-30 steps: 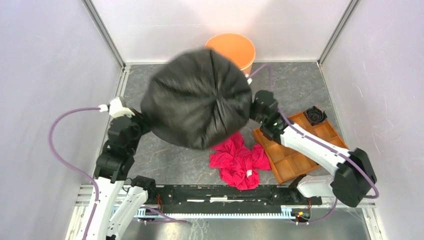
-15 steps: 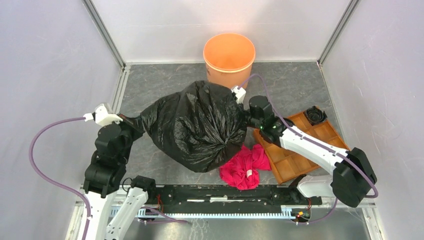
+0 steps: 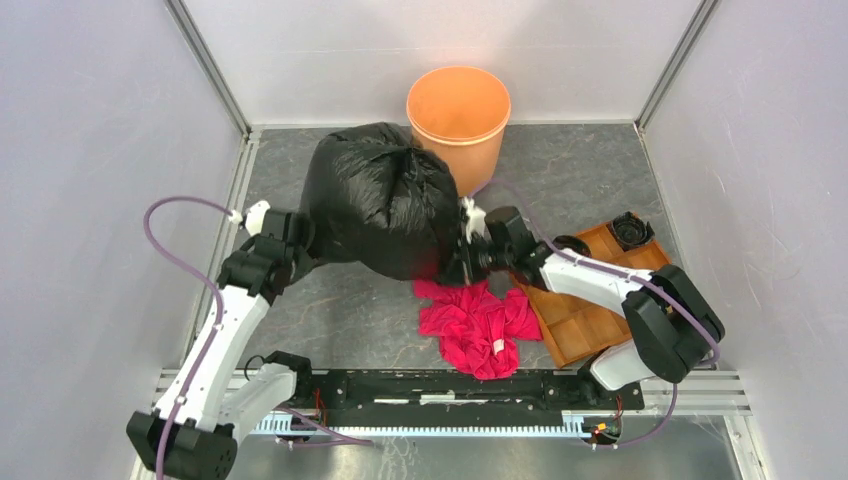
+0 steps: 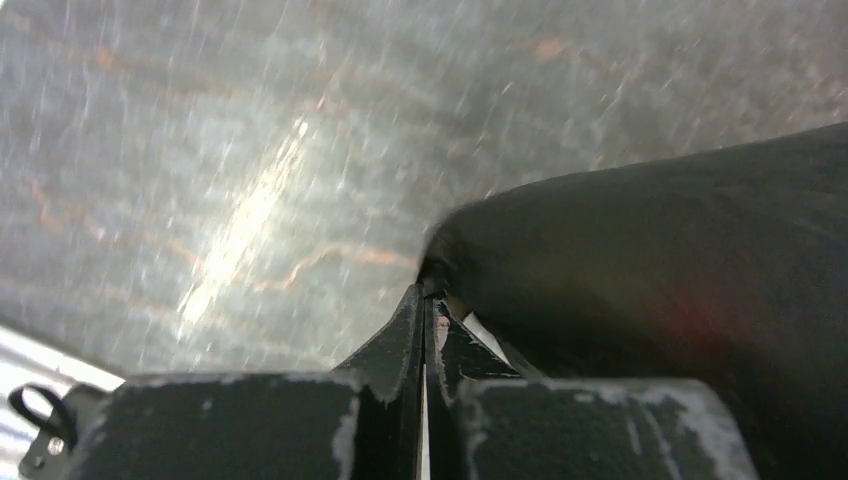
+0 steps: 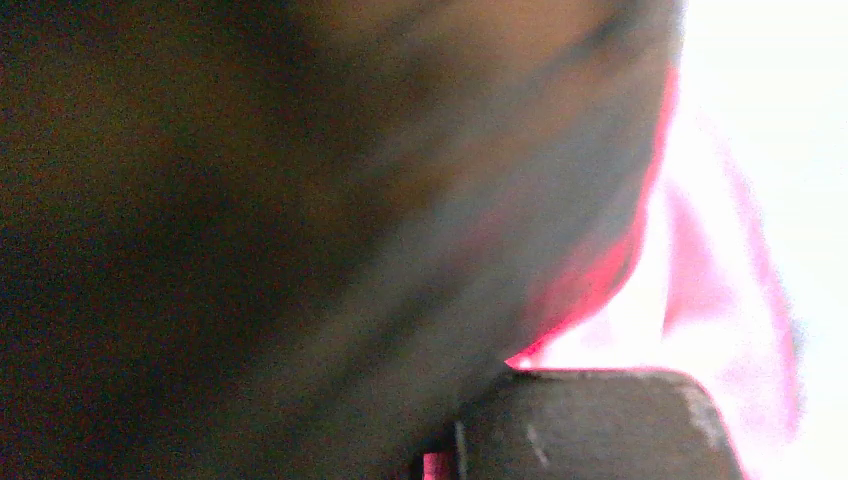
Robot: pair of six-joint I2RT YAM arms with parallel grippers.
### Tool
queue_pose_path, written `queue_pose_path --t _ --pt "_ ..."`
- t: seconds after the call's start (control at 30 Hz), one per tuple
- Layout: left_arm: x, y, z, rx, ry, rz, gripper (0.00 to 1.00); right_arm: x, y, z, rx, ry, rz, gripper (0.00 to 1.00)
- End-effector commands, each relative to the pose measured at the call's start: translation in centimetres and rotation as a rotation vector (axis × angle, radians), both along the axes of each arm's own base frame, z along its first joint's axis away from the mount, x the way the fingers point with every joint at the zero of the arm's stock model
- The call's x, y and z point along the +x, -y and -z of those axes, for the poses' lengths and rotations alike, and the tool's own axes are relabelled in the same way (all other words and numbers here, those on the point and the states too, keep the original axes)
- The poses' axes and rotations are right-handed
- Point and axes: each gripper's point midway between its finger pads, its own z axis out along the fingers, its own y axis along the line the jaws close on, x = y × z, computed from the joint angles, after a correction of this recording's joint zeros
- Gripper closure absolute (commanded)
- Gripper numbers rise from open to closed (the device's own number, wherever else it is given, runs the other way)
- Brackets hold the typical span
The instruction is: Put the trash bags into the trash bin
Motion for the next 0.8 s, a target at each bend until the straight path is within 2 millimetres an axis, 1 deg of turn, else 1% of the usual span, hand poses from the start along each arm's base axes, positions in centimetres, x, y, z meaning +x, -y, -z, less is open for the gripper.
queue_pose_path --t 0.0,0.07,0.13,0.2,0.27,0.3,0.33,0.43,0.5,0.53,0.6,0.63,0.7,0.73,0.77 --pt "-3.1 0.3 -4.4 -0.154 0.182 -0.060 0.98 -4.4 1.5 -2.8 0.001 0.068 -0.131 1.00" --pt "-2.7 0.8 -8.3 -0.194 0.325 -0.011 0.98 -3.7 2.1 -6.9 -0.001 0.192 -0.117 1.00" --pt "-2.3 1.3 -12.8 -0.215 0.458 0.042 0.98 -2.9 2.2 -12.4 0.043 0.338 -0.100 1.00" --pt "-2.3 1.6 -17.0 -0.210 0.565 0.092 0.98 -2.4 2.4 -17.1 0.087 0.460 -0.084 1.00" --pt "-2.6 1.6 -20.2 -0.193 0.637 0.132 0.98 -1.8 2.9 -19.5 0.098 0.536 -0.047 1.00" --pt "-2.9 1.5 -21.5 -0.185 0.667 0.142 0.98 -1.5 3.1 -19.7 0.091 0.552 -0.031 1.00" --pt "-3.3 1.3 -22.7 -0.169 0.695 0.148 0.98 -1.3 3.3 -19.4 0.079 0.550 -0.015 1.00" --pt "-4.6 1.3 -24.6 -0.147 0.752 0.193 0.98 -1.3 3.5 -17.0 0.050 0.506 -0.009 1.00" --pt "-5.1 1.8 -25.4 -0.142 0.784 0.248 0.98 -1.4 3.3 -16.4 0.056 0.499 -0.012 0.99" --pt "-5.3 2.2 -25.9 -0.146 0.800 0.279 0.98 -1.3 3.1 -16.7 0.064 0.505 -0.022 0.99" --pt "-5.5 3.8 -27.3 -0.171 0.855 0.370 0.98 -1.3 2.4 -18.9 0.091 0.553 -0.058 0.97" --pt "-5.6 5.1 -28.4 -0.195 0.895 0.443 0.98 -1.1 2.3 -19.9 0.099 0.573 -0.063 0.97" --pt "-5.8 8.2 -30.4 -0.270 0.963 0.616 0.98 -0.7 2.2 -21.2 0.109 0.597 -0.052 0.97" --pt "-5.9 9.6 -31.1 -0.315 0.985 0.689 0.98 -0.7 2.0 -21.7 0.127 0.605 -0.048 0.97" --pt "-5.7 10.9 -31.6 -0.357 0.992 0.748 0.98 -0.8 1.9 -21.9 0.144 0.601 -0.044 0.96"
